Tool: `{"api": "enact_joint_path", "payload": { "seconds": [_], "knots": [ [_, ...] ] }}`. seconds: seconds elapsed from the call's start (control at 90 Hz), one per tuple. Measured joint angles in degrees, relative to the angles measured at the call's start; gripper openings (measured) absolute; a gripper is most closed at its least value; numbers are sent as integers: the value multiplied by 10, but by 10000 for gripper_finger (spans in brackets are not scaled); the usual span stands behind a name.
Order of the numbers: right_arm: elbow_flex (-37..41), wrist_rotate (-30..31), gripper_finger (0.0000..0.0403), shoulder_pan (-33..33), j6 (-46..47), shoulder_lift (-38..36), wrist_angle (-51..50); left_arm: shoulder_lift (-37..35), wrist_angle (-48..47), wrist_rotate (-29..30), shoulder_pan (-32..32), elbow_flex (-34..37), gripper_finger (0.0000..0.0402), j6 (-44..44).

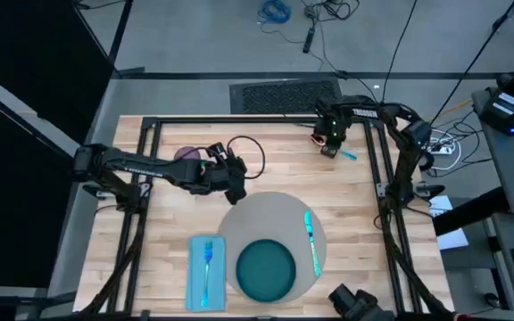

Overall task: Set table place
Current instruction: Move the iridescent spoon to the bottom right of the table

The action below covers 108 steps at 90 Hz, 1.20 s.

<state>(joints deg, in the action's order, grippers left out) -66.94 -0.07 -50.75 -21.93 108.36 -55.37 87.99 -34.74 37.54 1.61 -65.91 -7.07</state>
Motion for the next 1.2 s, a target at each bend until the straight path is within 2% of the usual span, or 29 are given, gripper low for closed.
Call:
{"api": "enact_joint_path", "payload": {
  "seconds": [0.2, 0.3, 0.489, 0.656, 0.8, 0.9, 1.044, 1.2],
  "knots": [
    [3, -18, 2, 70, 58, -31, -84, 0, 0, 0, 0, 0, 0, 0],
    [3, -16, 1, 116, 121, -67, -113, 0, -1, 0, 1, 0, 0, 0],
    [2, -24, 1, 203, 329, -168, -179, 0, -3, 0, 7, 0, 0, 0],
    [17, -37, 0, 318, 540, -273, -233, 0, -4, 0, 17, 0, 0, 0],
    [82, -77, 0, 446, 742, -371, -185, 0, -7, -1, 26, 0, 0, 0],
    [138, -75, 0, 543, 888, -421, -137, 0, -7, -1, 34, 0, 0, 0],
    [207, -29, 0, 679, 1082, -451, -54, 0, -8, -1, 46, 0, 0, 0],
    [233, 33, 0, 803, 1260, -435, 11, 0, -20, -2, 65, 0, 0, -1]
  ]
}}
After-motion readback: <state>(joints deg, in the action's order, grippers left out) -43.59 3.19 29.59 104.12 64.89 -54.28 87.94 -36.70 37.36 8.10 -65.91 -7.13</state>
